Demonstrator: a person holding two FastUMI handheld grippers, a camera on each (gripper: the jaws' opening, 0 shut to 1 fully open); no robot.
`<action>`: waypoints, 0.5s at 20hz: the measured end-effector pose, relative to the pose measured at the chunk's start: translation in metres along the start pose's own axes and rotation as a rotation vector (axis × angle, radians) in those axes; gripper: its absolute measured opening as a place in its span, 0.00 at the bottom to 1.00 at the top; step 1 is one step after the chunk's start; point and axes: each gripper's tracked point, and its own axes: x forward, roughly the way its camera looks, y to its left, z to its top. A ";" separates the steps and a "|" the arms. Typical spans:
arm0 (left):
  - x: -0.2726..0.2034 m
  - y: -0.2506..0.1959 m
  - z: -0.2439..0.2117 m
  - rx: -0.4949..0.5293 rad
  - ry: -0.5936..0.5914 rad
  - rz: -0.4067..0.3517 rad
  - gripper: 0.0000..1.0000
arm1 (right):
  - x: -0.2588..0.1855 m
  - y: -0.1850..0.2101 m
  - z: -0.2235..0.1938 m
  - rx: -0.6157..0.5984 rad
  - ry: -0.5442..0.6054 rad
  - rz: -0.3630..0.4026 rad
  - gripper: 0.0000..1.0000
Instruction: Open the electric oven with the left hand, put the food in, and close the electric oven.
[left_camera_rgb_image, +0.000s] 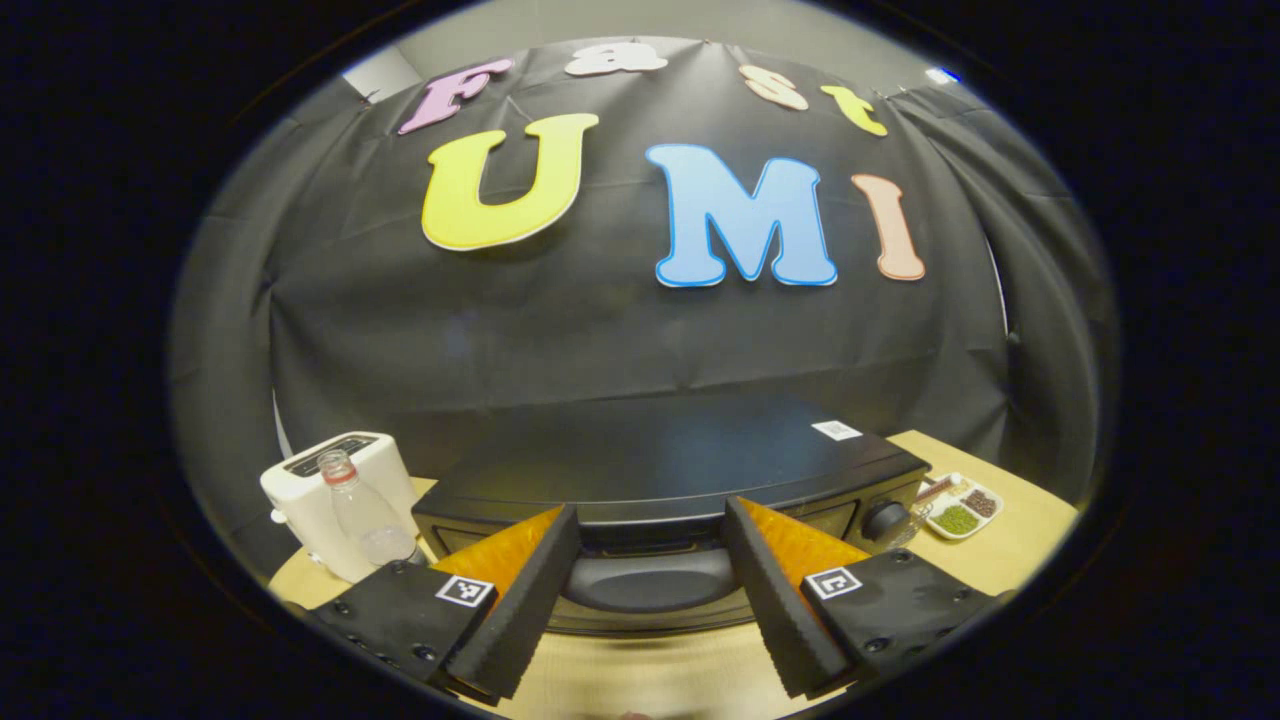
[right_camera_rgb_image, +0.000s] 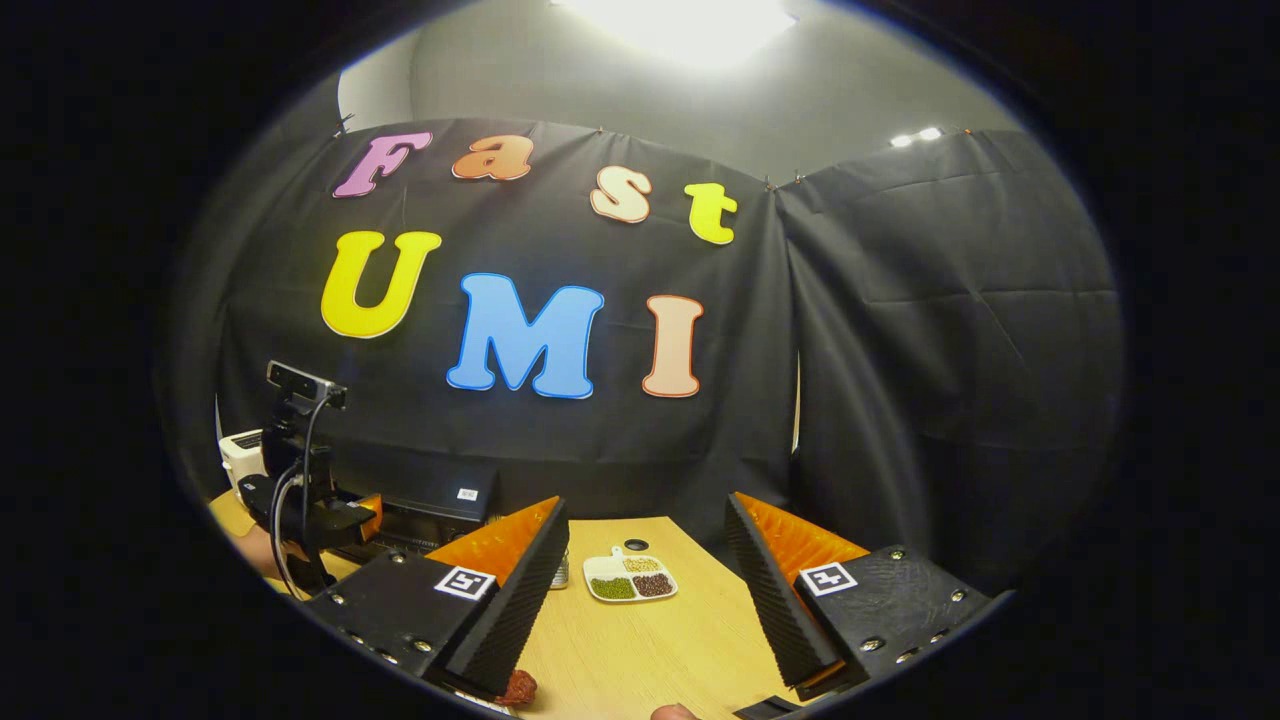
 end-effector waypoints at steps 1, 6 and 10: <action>0.001 0.000 0.004 -0.007 -0.023 0.001 0.95 | 0.000 0.000 0.000 -0.001 0.000 0.001 0.95; -0.005 0.001 0.000 -0.011 -0.023 0.016 0.97 | 0.000 0.002 0.000 -0.005 0.003 0.023 0.95; -0.021 0.000 -0.006 -0.010 -0.022 0.017 1.00 | 0.003 0.006 0.003 -0.012 -0.009 0.054 0.95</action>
